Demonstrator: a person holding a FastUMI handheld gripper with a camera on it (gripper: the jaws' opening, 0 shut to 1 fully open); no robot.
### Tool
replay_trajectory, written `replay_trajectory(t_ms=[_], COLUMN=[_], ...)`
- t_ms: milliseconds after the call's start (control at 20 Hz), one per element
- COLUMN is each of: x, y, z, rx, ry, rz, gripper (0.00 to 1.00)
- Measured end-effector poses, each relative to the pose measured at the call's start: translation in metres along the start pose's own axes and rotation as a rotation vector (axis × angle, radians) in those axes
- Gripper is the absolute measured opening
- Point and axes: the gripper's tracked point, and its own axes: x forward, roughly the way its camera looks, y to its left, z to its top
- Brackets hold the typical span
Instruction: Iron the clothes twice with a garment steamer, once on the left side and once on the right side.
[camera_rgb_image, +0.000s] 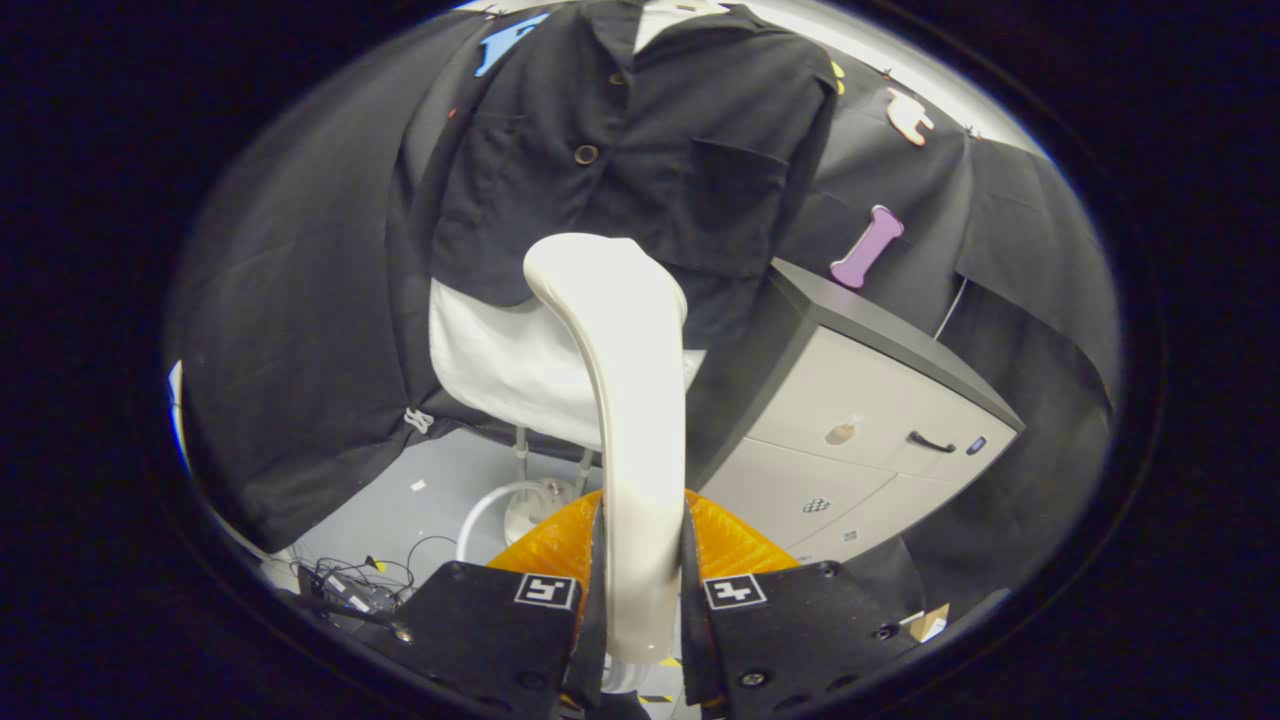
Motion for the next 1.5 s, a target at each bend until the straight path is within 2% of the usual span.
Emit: replay_trajectory(t_ms=[250, 650, 1000, 1250, 1500], x=[0.000, -0.005, -0.017, -0.018, -0.034], y=[-0.049, -0.148, -0.227, -0.262, -0.265], z=[0.000, -0.028, -0.080, -0.128, -0.158], rx=[0.034, 0.092, 0.209, 0.236, 0.217], ry=[-0.012, -0.001, 0.029, 0.083, 0.118], rz=[0.026, 0.047, 0.063, 0.082, 0.082], gripper=[0.33, 0.33, 0.33, 0.33, 0.33])
